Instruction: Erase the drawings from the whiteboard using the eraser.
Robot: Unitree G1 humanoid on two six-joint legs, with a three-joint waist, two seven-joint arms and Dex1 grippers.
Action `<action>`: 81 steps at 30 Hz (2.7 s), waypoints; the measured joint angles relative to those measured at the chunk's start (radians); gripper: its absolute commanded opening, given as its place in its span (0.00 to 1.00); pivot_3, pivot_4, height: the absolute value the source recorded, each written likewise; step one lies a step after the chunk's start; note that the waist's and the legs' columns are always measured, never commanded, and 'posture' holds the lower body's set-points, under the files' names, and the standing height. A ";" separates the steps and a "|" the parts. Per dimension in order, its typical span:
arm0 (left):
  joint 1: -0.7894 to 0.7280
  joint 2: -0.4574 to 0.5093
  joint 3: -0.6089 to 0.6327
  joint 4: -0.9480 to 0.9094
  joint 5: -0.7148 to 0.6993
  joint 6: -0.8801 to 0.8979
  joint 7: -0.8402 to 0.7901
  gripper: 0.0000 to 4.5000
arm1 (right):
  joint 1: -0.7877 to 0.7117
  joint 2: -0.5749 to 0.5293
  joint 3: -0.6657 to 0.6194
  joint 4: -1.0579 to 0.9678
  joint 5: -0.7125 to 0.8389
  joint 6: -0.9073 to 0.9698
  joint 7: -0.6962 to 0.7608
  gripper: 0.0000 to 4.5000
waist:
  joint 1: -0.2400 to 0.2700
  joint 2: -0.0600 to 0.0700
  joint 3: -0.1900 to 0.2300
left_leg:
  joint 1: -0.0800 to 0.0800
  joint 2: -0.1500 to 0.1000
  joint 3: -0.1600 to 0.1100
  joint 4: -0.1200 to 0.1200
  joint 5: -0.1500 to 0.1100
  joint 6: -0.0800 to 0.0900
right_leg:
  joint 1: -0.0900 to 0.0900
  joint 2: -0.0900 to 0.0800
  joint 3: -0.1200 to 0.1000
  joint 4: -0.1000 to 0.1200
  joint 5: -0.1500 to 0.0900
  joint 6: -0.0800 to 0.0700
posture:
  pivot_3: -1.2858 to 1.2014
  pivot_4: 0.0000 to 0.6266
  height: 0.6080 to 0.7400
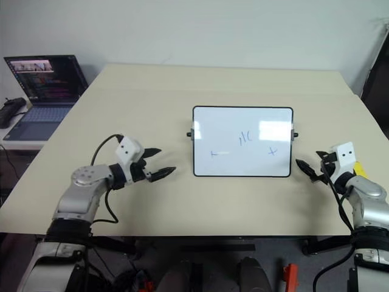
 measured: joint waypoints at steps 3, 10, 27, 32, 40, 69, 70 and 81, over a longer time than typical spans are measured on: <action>-0.003 -0.008 -0.001 0.000 -0.005 0.000 -0.002 1.00 | -0.001 0.013 0.004 0.001 0.000 -0.001 -0.001 0.99 | 0.000 0.000 0.000 | 0.000 0.000 0.000 0.000 0.000 0.000 | 0.000 0.000 0.000 0.000 0.000 0.000 | 0.52 0.24 1.00; -0.023 -0.002 -0.001 0.017 -0.018 -0.010 -0.037 1.00 | -0.013 0.010 0.009 0.020 -0.002 -0.020 -0.009 0.99 | -0.001 0.000 0.000 | 0.000 0.000 0.000 0.000 0.000 0.000 | 0.000 0.000 0.000 0.000 0.000 0.000 | 0.52 0.24 1.00; -0.057 0.048 0.026 -0.161 -0.139 0.099 -0.161 1.00 | 0.050 -0.116 -0.069 -0.055 0.041 0.030 0.043 0.99 | -0.001 0.000 0.000 | 0.000 0.000 0.001 0.000 0.000 0.000 | 0.000 0.000 0.001 -0.001 0.000 0.000 | 0.52 0.24 1.00; -0.058 0.043 0.003 -0.376 -0.215 0.214 -0.161 1.00 | 0.040 -0.143 -0.078 -0.005 0.037 0.034 0.008 0.99 | 0.000 0.000 0.000 | 0.000 0.000 0.001 0.000 0.000 0.000 | 0.000 0.000 0.001 -0.001 0.000 0.000 | 0.52 0.24 1.00; -0.100 -0.144 -0.225 -0.412 -0.162 0.240 -0.102 1.00 | -0.099 -0.249 -0.103 0.243 -0.002 0.032 -0.020 0.99 | -0.001 0.001 0.000 | 0.000 0.000 0.002 0.001 0.000 0.000 | 0.000 0.001 0.002 -0.001 0.000 0.000 | 0.52 0.24 1.00; -0.180 -0.364 -0.394 -0.298 -0.042 0.160 -0.057 1.00 | -0.266 -0.284 -0.027 0.707 -0.120 0.002 0.009 0.99 | -0.006 0.003 -0.001 | 0.000 -0.001 0.004 0.001 0.000 0.000 | 0.000 0.001 0.004 -0.002 -0.001 0.001 | 0.52 0.24 1.00; -0.180 -0.364 -0.394 -0.299 -0.043 0.163 -0.058 1.00 | -0.266 -0.282 -0.027 0.711 -0.120 0.002 0.009 0.99 | -0.006 0.003 -0.001 | 0.000 -0.001 0.004 0.001 0.000 0.000 | 0.000 0.001 0.004 -0.002 -0.001 0.001 | 0.52 0.24 1.00; -0.170 -0.356 -0.394 -0.316 -0.051 0.178 -0.060 1.00 | -0.284 -0.263 -0.027 0.749 -0.121 -0.016 0.001 0.87 | -0.007 0.003 -0.001 | 0.000 -0.001 0.004 0.001 0.000 0.000 | 0.000 0.001 0.004 -0.002 -0.001 0.001 | 0.52 0.24 1.00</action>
